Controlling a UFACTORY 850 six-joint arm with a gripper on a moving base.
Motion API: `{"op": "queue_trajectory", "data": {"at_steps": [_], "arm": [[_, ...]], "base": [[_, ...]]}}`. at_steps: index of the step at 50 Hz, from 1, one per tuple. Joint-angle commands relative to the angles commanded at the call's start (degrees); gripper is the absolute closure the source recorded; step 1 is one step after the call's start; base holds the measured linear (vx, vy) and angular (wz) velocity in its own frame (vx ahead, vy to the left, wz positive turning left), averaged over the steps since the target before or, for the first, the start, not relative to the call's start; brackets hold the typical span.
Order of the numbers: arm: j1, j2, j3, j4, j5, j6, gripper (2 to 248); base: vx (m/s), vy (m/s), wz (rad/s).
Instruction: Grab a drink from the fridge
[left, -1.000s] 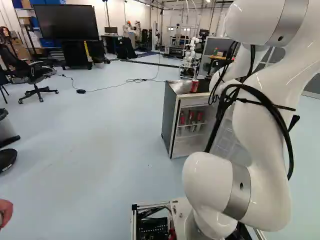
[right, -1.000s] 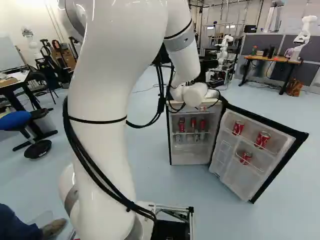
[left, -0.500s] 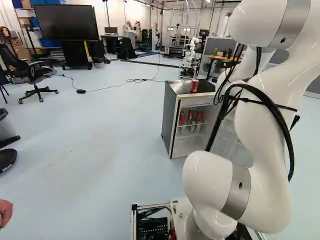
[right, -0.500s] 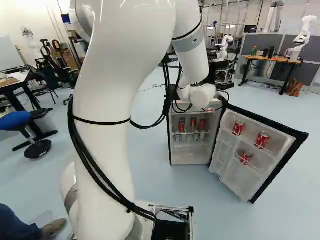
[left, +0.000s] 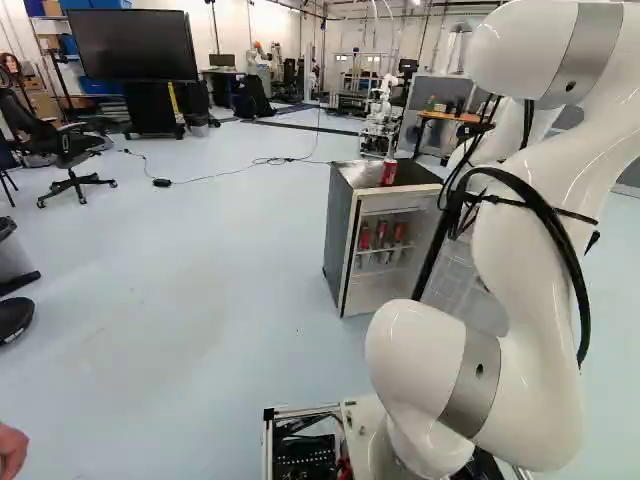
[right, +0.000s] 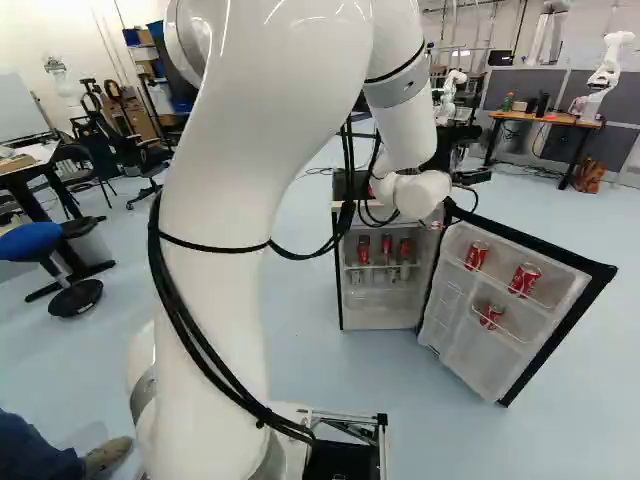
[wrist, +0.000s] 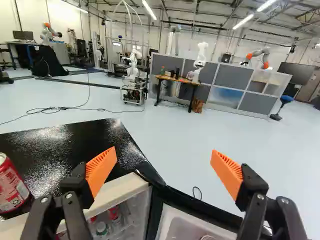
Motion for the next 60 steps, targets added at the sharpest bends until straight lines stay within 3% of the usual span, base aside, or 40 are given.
{"op": "queue_trajectory", "data": {"at_steps": [60], "arm": [[-8.0, -7.1, -9.2, 2.4, -1.5, 0.0, 3]], "base": [[0.0, 0.0, 0.0]]}}
